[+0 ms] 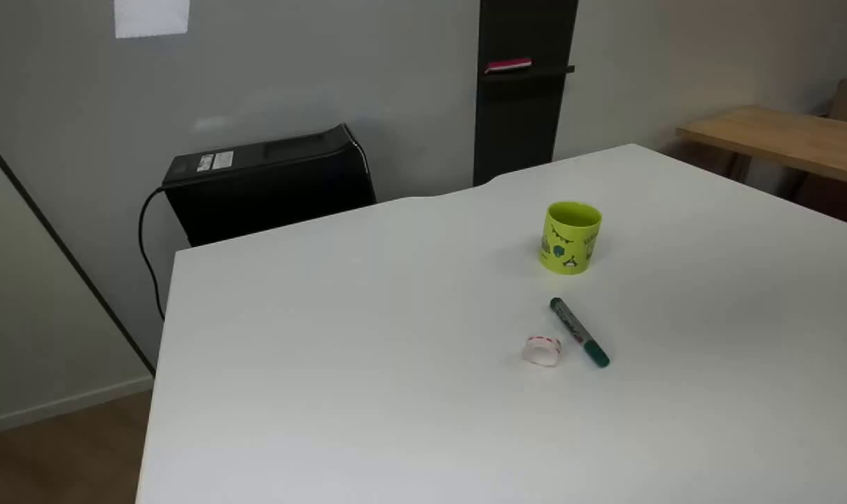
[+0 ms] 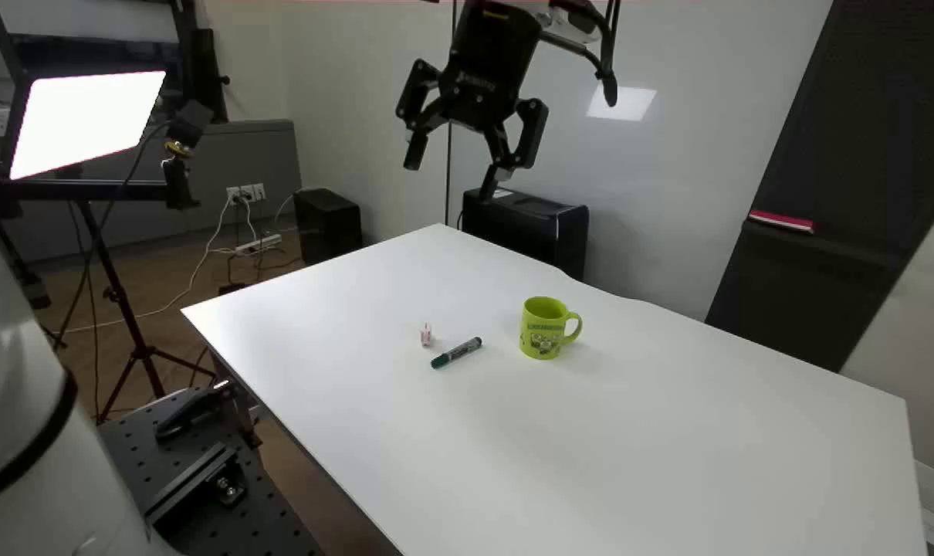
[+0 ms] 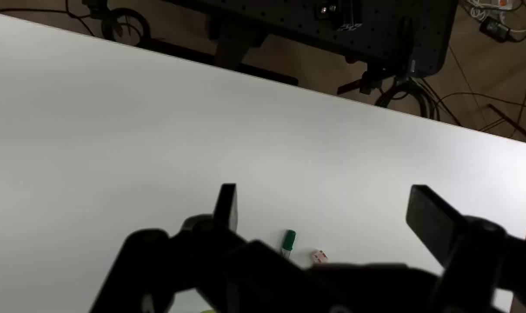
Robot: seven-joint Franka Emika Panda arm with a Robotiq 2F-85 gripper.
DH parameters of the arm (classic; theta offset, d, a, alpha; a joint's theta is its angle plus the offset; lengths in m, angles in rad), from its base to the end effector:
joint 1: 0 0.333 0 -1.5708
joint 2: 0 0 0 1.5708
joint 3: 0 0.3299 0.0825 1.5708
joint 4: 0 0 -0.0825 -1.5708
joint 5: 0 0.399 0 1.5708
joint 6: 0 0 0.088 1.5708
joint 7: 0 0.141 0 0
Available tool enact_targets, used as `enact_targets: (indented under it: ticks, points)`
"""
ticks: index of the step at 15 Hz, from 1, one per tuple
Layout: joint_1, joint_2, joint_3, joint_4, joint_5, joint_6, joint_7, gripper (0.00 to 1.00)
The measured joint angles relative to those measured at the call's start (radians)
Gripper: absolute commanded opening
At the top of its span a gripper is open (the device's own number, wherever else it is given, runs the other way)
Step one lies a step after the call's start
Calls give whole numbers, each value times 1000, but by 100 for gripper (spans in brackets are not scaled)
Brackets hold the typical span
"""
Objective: Put the marker in the cup
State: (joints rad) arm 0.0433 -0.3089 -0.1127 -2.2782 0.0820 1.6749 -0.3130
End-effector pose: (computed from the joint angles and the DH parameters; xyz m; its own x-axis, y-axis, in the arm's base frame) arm 0.4213 -0.0197 0.4330 0.9375 0.2478 -0.2445 0.2030 -0.9597 -0.1942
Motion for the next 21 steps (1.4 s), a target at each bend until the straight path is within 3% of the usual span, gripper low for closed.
enact_targets:
  ticks: [18, 21]
  points:
    - [-7, 2, 5, -7, -1, 4, -2, 100]
    - [-16, 9, 5, -28, 0, 49, -2, 100]
